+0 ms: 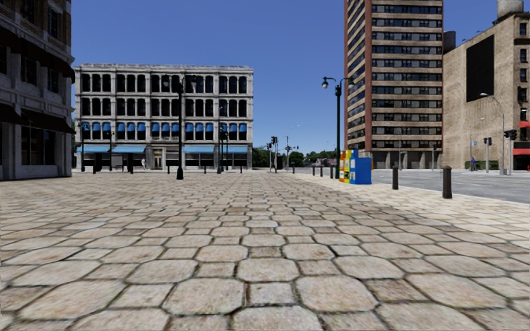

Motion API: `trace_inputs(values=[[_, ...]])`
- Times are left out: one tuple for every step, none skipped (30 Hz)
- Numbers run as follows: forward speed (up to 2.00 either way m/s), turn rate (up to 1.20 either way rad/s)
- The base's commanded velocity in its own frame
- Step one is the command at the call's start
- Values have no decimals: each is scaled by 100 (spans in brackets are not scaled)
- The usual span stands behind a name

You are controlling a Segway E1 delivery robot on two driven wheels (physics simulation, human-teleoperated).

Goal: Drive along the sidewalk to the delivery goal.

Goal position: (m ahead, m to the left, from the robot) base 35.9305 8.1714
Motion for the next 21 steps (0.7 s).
trace_inputs(values=[[200, 0], [200, 0], [200, 0], [200, 0], [200, 0], [200, 0], [200, 0], [200, 0], [200, 0], [200, 0], [200, 0], [200, 0], [200, 0], [200, 0], [200, 0], [200, 0], [200, 0], [200, 0], [200, 0], [200, 0], [200, 0]])
